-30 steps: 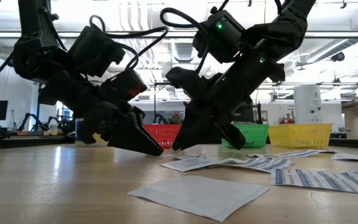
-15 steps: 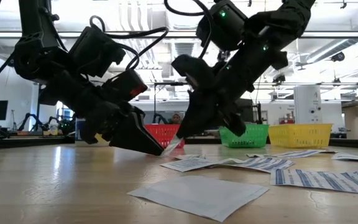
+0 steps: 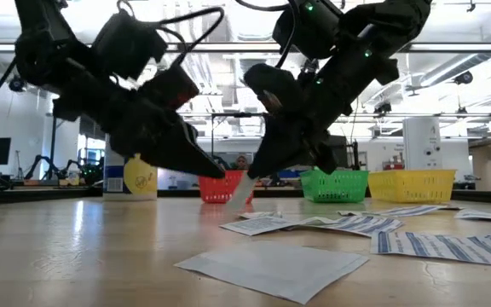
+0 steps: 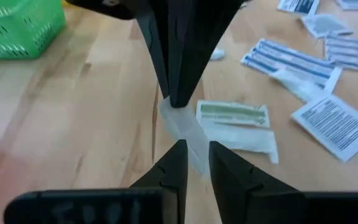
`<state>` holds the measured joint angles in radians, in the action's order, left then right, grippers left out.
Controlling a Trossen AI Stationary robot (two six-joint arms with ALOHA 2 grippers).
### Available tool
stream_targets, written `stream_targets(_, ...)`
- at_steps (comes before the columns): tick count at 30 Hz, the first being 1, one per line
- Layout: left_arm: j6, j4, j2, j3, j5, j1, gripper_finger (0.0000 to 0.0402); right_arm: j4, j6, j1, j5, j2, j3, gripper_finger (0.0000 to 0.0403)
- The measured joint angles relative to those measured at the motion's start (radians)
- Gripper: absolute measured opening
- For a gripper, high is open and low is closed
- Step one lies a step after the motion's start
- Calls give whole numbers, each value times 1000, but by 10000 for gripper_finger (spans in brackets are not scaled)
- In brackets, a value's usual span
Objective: Pick & Place First Aid Supplies
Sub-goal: Put the green bandage in the yellow bin
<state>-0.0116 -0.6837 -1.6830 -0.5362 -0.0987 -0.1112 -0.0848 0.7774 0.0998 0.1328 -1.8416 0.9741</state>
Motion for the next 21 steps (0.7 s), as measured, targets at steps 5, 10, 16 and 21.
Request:
stream_targets(5, 0, 95, 93, 0, -2, 0, 64, 93, -34, 0, 8, 42, 0, 8)
stream_targets(10, 0, 201, 182, 1, -8, 0, 64, 186, -81, -2, 27, 106, -5, 8)
stream_targets(16, -18, 358, 293, 2, -16, -2, 64, 287, -105, -2, 85, 204, -22, 8)
stream_targets(21, -38, 477, 380, 2, -22, -5, 64, 409, -101, -3, 183, 299, -40, 8)
